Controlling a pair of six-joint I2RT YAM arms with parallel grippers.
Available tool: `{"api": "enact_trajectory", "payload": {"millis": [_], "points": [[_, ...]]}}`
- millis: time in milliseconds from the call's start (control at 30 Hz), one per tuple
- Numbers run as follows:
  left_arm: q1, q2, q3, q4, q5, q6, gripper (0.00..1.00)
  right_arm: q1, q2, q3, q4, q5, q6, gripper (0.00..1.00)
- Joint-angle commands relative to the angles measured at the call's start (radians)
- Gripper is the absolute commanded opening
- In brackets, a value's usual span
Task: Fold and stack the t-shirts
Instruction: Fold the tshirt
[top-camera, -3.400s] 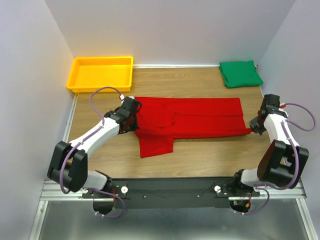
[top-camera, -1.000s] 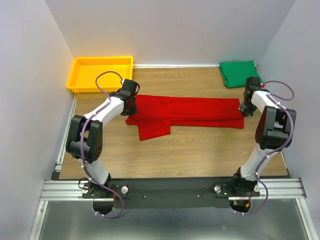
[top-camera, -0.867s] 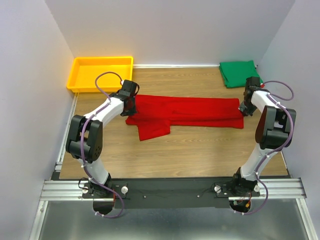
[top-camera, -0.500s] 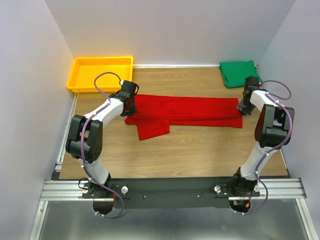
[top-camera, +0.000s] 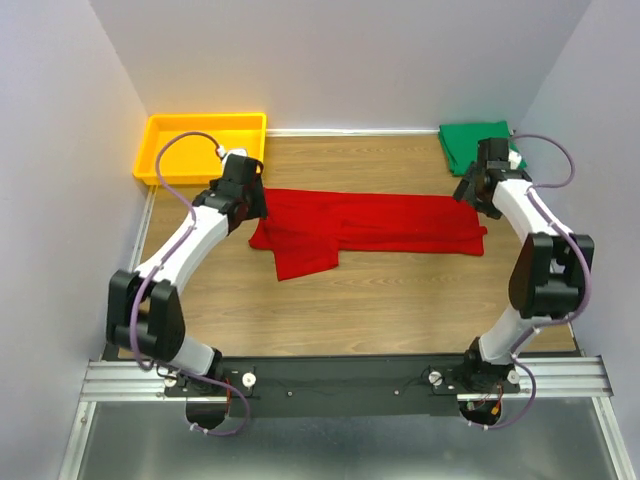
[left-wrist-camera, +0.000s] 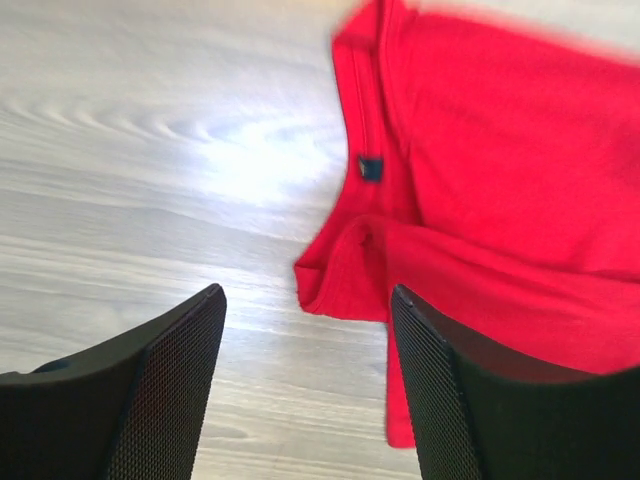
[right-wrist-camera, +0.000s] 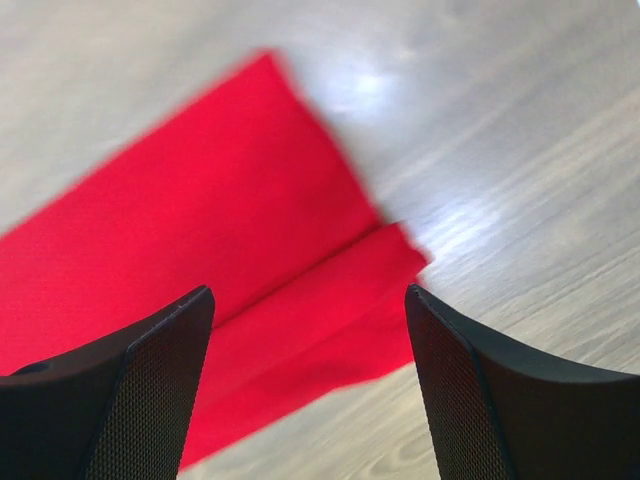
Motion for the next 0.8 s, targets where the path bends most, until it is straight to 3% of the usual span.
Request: {"api": "enact_trajectory", "payload": {"millis": [0, 167, 200, 233, 433, 567, 767], "points": [[0.008, -0.128, -0.038, 0.008, -0.112, -0.007, 0.75, 0.102, -0.130, -0.025, 0.007, -0.011, -0.044, 0.84], [0.007, -0.286, -0.152, 0.084, -0.160, 0.011, 0.75, 0.289, -0.234, -0.108, 0.055, -0.164, -0.043, 0.80], [0.008, -0.431, -0.260, 0.153, -0.177, 0.030, 0.75, 0.540, -0.259, -0.160, 0.128, -0.170, -0.021, 0.77], [0.008, -0.432, -0.261, 0.154, -0.177, 0.030, 0.75, 0.542, -0.259, -0.160, 0.148, -0.170, -0.021, 0.77], [0.010, -0.620, -0.388, 0.242, -0.252, 0.042, 0.74, 0.896, -0.115, -0.113, 0.239, -0.112, -0.035, 0.68], [0.010, -0.700, -0.457, 0.296, -0.289, -0.001, 0.74, 1.025, 0.049, -0.007, 0.258, -0.075, -0.064, 0.58], [0.011, -0.757, -0.509, 0.361, -0.303, 0.019, 0.73, 1.115, 0.253, 0.140, 0.267, -0.086, -0.086, 0.57]]}}
